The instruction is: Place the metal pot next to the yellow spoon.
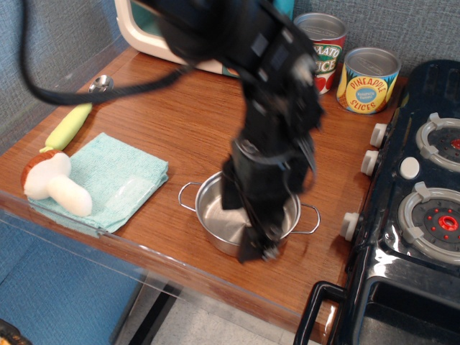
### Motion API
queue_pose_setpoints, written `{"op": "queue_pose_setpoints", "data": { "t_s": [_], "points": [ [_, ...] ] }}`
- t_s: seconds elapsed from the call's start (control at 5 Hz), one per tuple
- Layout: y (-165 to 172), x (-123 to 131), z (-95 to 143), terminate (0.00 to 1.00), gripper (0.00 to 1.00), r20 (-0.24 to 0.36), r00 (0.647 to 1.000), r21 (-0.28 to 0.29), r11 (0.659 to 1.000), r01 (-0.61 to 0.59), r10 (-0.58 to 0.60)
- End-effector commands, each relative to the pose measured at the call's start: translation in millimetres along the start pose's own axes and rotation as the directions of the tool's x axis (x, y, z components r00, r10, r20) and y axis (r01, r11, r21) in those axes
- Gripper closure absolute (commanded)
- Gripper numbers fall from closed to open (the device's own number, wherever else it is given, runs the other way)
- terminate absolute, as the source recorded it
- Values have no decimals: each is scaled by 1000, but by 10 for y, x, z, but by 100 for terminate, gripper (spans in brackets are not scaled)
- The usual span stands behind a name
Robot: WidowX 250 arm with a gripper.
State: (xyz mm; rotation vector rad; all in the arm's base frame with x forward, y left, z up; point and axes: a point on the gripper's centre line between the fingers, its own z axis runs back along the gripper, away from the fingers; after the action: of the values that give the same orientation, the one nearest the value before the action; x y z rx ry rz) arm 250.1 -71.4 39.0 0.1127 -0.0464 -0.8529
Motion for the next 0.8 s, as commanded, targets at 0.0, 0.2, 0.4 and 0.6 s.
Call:
{"op": "queue_pose_setpoints", "data": {
  "t_s": [0.0, 0.2, 0.4, 0.6],
  "points": [
    [-88, 168, -162, 0, 0, -3, 999, 30, 999, -42, 42],
    [-65, 156, -190, 0, 100, 1, 999, 37, 998, -44, 44],
    [-31, 135, -107, 0, 100, 25, 999, 55, 997, -48, 47],
    [98, 93, 66, 0, 100, 62, 996, 74, 994, -76, 72]
  ]
}}
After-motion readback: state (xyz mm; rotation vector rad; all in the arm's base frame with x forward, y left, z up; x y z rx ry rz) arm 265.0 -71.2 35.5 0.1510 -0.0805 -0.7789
